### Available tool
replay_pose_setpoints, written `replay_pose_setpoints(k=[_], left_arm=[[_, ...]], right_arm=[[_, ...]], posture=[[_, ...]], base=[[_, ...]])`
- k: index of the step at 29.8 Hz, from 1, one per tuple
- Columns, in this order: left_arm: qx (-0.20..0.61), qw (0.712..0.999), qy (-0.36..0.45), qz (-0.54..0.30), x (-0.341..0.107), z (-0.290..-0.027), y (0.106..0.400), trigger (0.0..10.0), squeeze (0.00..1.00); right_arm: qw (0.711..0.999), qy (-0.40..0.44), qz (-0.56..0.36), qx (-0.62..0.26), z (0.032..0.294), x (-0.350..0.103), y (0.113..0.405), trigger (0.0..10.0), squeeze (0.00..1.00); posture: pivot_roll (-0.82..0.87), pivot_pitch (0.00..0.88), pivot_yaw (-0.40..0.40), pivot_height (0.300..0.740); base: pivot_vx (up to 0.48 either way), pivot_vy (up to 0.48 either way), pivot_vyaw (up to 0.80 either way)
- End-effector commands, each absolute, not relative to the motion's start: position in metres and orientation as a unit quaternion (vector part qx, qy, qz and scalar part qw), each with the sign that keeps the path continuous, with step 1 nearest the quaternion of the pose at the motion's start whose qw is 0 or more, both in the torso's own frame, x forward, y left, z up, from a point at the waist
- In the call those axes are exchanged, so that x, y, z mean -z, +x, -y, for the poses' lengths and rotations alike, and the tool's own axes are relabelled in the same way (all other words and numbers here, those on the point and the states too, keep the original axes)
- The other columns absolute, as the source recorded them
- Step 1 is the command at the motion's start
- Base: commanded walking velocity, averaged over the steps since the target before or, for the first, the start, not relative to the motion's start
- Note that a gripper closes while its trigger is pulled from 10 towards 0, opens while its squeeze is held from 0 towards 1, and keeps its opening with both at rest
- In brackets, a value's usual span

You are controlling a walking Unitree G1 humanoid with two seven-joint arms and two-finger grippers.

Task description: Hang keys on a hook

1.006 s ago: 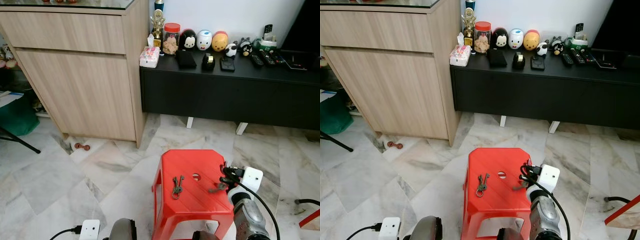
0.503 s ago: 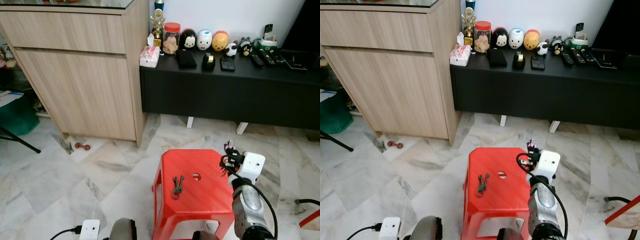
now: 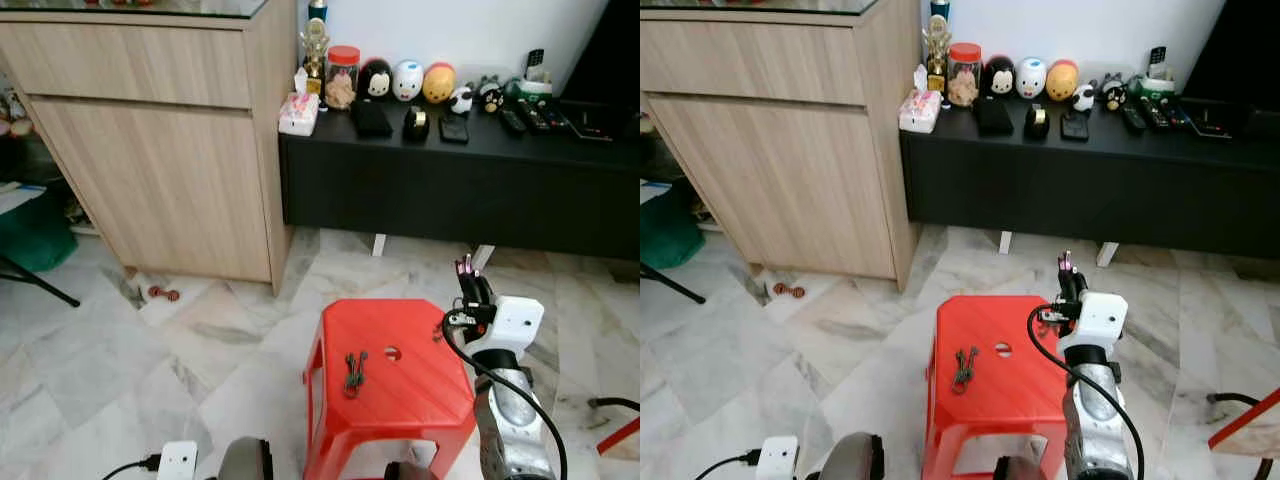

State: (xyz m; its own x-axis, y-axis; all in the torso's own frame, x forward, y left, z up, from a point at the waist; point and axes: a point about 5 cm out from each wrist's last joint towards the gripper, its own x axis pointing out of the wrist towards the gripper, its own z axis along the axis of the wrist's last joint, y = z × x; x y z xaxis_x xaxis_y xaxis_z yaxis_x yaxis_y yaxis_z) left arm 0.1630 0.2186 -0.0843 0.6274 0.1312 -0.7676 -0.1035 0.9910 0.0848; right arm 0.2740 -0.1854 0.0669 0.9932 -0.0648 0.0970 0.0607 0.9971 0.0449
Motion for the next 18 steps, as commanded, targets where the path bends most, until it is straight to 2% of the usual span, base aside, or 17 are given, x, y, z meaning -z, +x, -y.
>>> replay_pose_setpoints(k=[1, 5, 9, 16, 18], left_arm=[[-0.061, 0.898, 0.009, -0.436, 0.088, -0.213, 0.157, 10.0, 0.0], [-0.062, 0.898, 0.008, -0.436, 0.088, -0.213, 0.156, 10.0, 0.0], [-0.053, 0.902, -0.004, -0.429, 0.088, -0.21, 0.159, 10.0, 0.0], [-0.054, 0.904, -0.006, -0.424, 0.086, -0.209, 0.162, 10.0, 0.0], [-0.058, 0.904, -0.008, -0.423, 0.086, -0.21, 0.162, 10.0, 0.0]], right_arm=[[0.998, 0.002, 0.057, 0.019, 0.182, -0.073, 0.272, 10.0, 0.0], [0.998, -0.026, 0.053, 0.009, 0.181, -0.076, 0.262, 10.0, 0.0], [0.998, -0.027, 0.054, 0.014, 0.183, -0.086, 0.268, 10.0, 0.0], [0.998, -0.018, 0.053, 0.008, 0.174, -0.093, 0.276, 10.0, 0.0], [0.999, -0.013, 0.046, 0.008, 0.174, -0.092, 0.276, 10.0, 0.0]], posture=[[0.05, 0.0, -0.081, 0.614], [0.05, 0.0, -0.081, 0.614], [0.04, 0.0, -0.086, 0.614], [0.05, 0.0, -0.091, 0.614], [0.05, 0.0, -0.09, 0.614]], base=[[0.0, 0.0, 0.0], [0.0, 0.0, 0.0], [0.0, 0.0, 0.0], [0.0, -0.455, 0.0], [0.0, -0.176, 0.0]])
